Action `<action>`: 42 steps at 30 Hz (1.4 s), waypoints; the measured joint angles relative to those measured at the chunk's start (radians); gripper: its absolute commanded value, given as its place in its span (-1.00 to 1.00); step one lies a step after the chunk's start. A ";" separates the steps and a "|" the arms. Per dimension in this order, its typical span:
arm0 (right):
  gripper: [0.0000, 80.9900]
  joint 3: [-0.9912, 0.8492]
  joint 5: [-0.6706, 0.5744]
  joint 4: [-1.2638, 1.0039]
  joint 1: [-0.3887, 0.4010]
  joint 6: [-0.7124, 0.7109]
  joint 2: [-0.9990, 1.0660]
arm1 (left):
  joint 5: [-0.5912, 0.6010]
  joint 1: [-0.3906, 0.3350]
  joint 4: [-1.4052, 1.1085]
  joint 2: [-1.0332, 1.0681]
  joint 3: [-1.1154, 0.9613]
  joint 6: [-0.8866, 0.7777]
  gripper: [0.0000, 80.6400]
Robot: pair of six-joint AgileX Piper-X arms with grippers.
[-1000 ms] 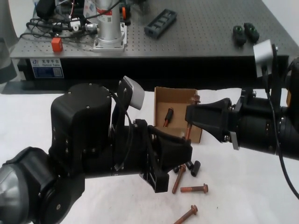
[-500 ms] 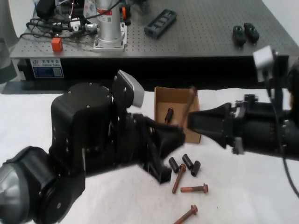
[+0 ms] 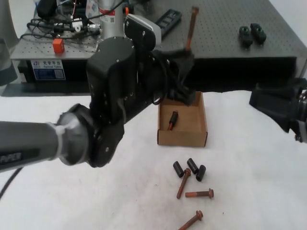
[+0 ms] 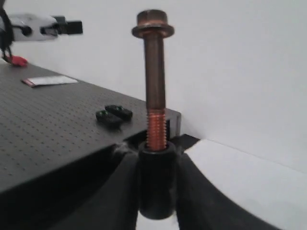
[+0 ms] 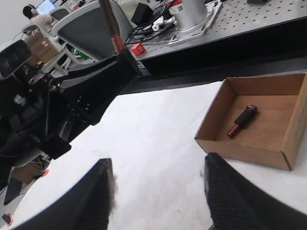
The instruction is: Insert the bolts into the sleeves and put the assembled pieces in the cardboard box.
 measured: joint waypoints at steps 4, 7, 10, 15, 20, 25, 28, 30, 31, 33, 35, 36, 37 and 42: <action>0.04 0.000 0.000 0.000 -0.022 -0.003 0.000 | -0.113 0.000 -0.107 0.030 -0.005 0.021 -0.98; 0.04 0.000 0.004 -0.008 -0.026 -0.008 0.000 | -0.171 0.000 -0.114 0.032 -0.006 0.038 -0.98; 0.04 0.000 0.012 -0.020 -0.028 -0.008 0.000 | -0.190 0.003 -0.001 0.034 -0.045 -0.001 -0.98; 0.04 0.000 0.014 -0.022 -0.028 -0.009 0.000 | -0.191 0.010 0.503 0.130 -0.312 -0.055 -0.98; 0.04 0.000 0.059 -0.004 -0.028 -0.009 0.000 | -0.179 0.012 0.825 0.314 -0.610 -0.057 -0.98; 0.04 0.000 0.083 0.028 -0.028 -0.009 0.000 | -0.171 0.014 1.098 0.510 -0.895 -0.053 -0.98; 0.04 0.000 0.085 0.030 -0.028 -0.009 0.000 | -0.168 0.014 1.204 0.594 -1.019 -0.044 -0.98; 0.04 0.000 0.087 0.030 -0.028 -0.009 0.000 | -0.169 0.014 1.268 0.643 -1.070 -0.039 -0.98; 0.04 0.000 0.087 0.033 -0.028 -0.009 0.000 | -0.169 0.014 1.316 0.674 -1.117 -0.034 -0.98; 0.03 0.000 0.098 0.039 -0.028 -0.009 0.000 | -0.169 0.014 1.384 0.729 -1.174 -0.028 -0.97; -0.01 0.000 0.113 0.061 -0.028 -0.012 0.000 | -0.169 0.014 1.427 0.767 -1.201 -0.021 -0.84; -0.03 0.000 0.129 0.098 -0.028 -0.033 0.000 | -0.169 0.014 1.443 0.778 -1.205 -0.018 -0.72; -0.04 0.000 0.141 0.123 -0.028 -0.050 0.000 | -0.169 0.014 1.459 0.784 -1.205 -0.012 -0.59; -0.03 -0.006 0.203 0.232 -0.026 -0.120 0.022 | -0.169 0.014 1.463 0.787 -1.220 -0.006 -0.06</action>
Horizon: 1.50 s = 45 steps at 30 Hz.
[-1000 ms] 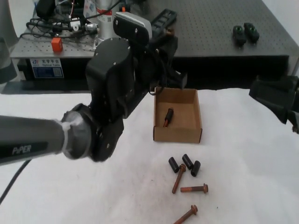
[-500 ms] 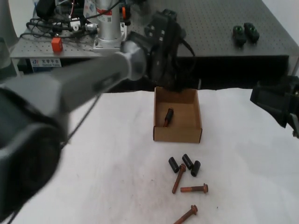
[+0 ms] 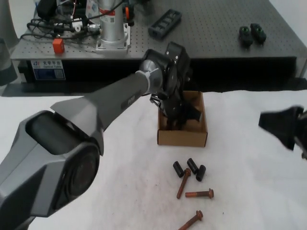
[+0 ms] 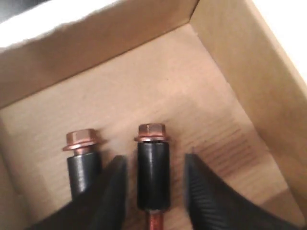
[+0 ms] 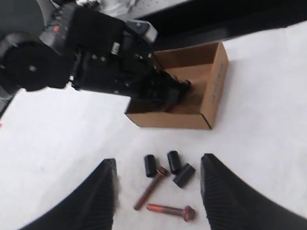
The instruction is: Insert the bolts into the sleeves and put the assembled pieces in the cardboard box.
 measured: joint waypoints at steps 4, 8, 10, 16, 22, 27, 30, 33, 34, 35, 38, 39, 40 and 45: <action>-0.03 -0.042 0.100 0.086 0.054 -0.065 0.105 | 0.000 0.000 0.063 -0.031 -0.001 0.004 -0.26; -0.03 -0.115 0.232 0.149 0.165 -0.104 0.268 | -0.047 0.007 0.149 -0.120 0.015 0.024 -0.47; -0.03 -0.169 0.284 0.171 0.220 -0.109 0.368 | -0.082 0.015 0.157 -0.202 0.058 0.029 -0.47; -0.03 -0.322 0.357 0.216 0.315 -0.127 0.623 | -0.148 0.061 0.051 -0.492 0.416 0.025 -0.47; -0.03 -0.463 0.419 0.263 0.369 -0.148 0.821 | -0.158 0.074 -0.099 -0.728 0.822 0.021 -0.47; -0.03 -0.586 0.459 0.287 0.379 -0.149 0.979 | -0.158 0.071 -0.116 -0.826 0.954 0.020 -0.47; -0.03 -0.605 0.460 0.320 0.379 -0.149 1.036 | -0.158 0.071 -0.123 -0.862 0.996 0.020 -0.47; -0.03 -0.608 0.460 0.338 0.379 -0.149 1.044 | -0.158 0.071 -0.122 -0.887 1.032 0.020 -0.47; -0.03 -0.607 0.460 0.341 0.379 -0.149 1.047 | -0.158 0.071 -0.122 -0.889 1.038 0.020 -0.47; -0.03 -0.607 0.460 0.346 0.379 -0.149 1.052 | -0.158 0.071 -0.122 -0.888 1.041 0.020 -0.47; -0.03 -0.607 0.460 0.368 0.379 -0.149 1.065 | -0.158 0.071 -0.124 -0.888 1.046 0.020 -0.47; -0.03 -0.607 0.457 0.375 0.379 -0.149 1.067 | -0.158 0.071 -0.124 -0.888 1.046 0.020 -0.47; -0.03 -0.607 0.453 0.379 0.379 -0.149 1.069 | -0.158 0.071 -0.124 -0.888 1.046 0.020 -0.47; -0.07 -0.611 0.446 0.386 0.379 -0.149 1.073 | -0.158 0.071 -0.124 -0.888 1.046 0.020 -0.47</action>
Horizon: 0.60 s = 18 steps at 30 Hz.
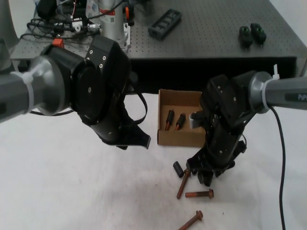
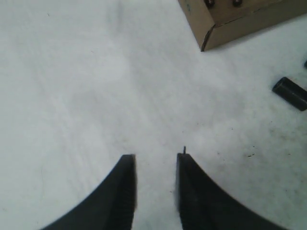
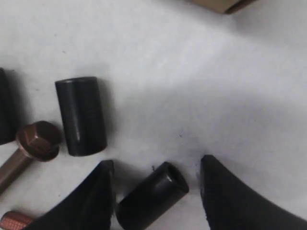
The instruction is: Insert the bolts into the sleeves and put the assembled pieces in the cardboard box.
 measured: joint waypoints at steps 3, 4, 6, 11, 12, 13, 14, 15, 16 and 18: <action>-0.29 0.000 0.000 0.005 0.000 0.000 0.000 | 0.000 0.000 0.000 0.000 0.000 0.000 -0.47; -0.38 0.000 -0.001 0.007 0.000 0.000 0.000 | 0.000 0.000 0.000 0.000 0.000 0.000 -0.47; -0.53 0.000 -0.002 0.016 0.000 0.000 0.000 | 0.009 0.000 -0.003 0.000 0.000 0.000 -0.47; -0.44 0.000 -0.005 0.031 0.000 0.000 0.000 | 0.116 0.000 -0.005 0.000 0.000 0.000 -0.47; -0.34 0.000 -0.005 0.037 0.000 0.000 0.000 | 0.138 0.000 -0.005 0.000 0.000 0.000 -0.47; -0.24 0.000 -0.005 0.041 0.000 0.000 0.000 | 0.152 0.000 -0.005 0.000 0.000 0.000 -0.47; -0.13 0.000 -0.008 0.046 0.000 0.000 0.000 | 0.166 0.000 -0.005 0.000 0.000 0.000 -0.47; -0.06 0.000 -0.010 0.052 0.000 0.000 0.000 | 0.173 0.000 -0.005 0.000 0.000 0.000 -0.47; -0.06 0.000 -0.011 0.060 0.000 0.000 0.000 | 0.178 0.000 -0.005 0.000 0.000 0.000 -0.47; -0.14 -0.002 -0.013 0.073 0.000 0.000 0.000 | 0.184 0.000 -0.005 0.000 0.000 0.000 -0.47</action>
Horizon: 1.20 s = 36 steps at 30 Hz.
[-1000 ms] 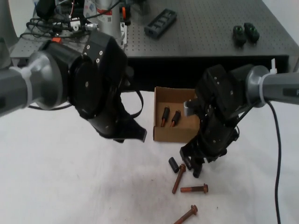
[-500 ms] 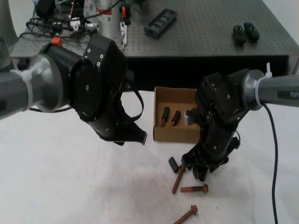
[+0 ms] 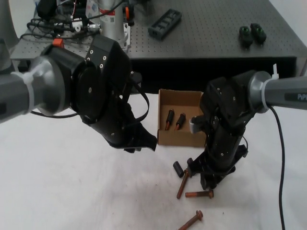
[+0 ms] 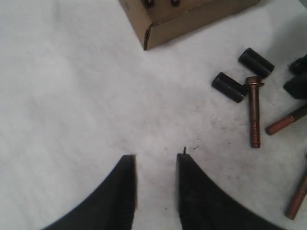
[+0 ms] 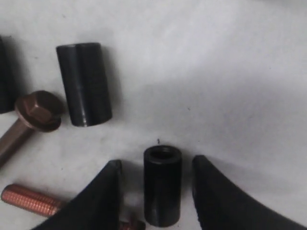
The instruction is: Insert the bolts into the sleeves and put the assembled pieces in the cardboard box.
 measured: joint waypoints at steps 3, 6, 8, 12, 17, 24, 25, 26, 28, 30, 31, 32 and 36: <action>-0.38 0.000 0.000 0.010 0.000 0.000 0.000 | 0.004 0.000 0.000 0.000 0.000 0.000 -0.47; -0.63 0.000 0.005 0.015 0.000 -0.002 0.000 | 0.026 0.000 0.000 0.000 0.000 0.000 -0.47; -0.81 0.000 0.008 0.017 0.000 -0.005 0.000 | 0.084 0.000 -0.002 0.000 0.000 0.000 -0.47; -0.97 0.000 0.009 0.016 -0.003 -0.039 0.000 | 0.150 0.000 -0.024 0.011 0.000 0.000 -0.45; -0.97 0.000 0.007 0.006 -0.033 -0.068 -0.015 | 0.176 -0.038 -0.092 0.107 -0.025 -0.002 -0.12; -0.97 0.004 -0.011 0.013 -0.131 -0.068 -0.157 | 0.181 -0.135 -0.059 0.300 -0.188 0.025 -0.19; -0.97 0.004 -0.011 0.013 -0.133 -0.068 -0.161 | 0.181 -0.146 -0.040 0.328 -0.220 0.025 -0.21; -0.97 0.007 -0.013 0.012 -0.143 -0.068 -0.180 | 0.181 -0.157 -0.017 0.356 -0.252 0.025 -0.22; -0.97 0.009 -0.014 0.014 -0.153 -0.068 -0.201 | 0.181 -0.174 0.026 0.404 -0.312 0.031 -0.22; -0.97 0.016 -0.014 0.014 -0.166 -0.068 -0.235 | 0.176 -0.183 0.045 0.427 -0.339 0.048 -0.22; -0.97 0.021 -0.014 0.014 -0.170 -0.068 -0.250 | 0.170 -0.189 0.057 0.445 -0.359 0.060 -0.22; -0.97 0.022 -0.014 0.014 -0.171 -0.068 -0.250 | 0.153 -0.196 0.072 0.465 -0.381 0.067 -0.22; -0.97 0.031 -0.015 0.014 -0.183 -0.068 -0.281 | 0.120 -0.207 0.116 0.519 -0.440 0.074 -0.22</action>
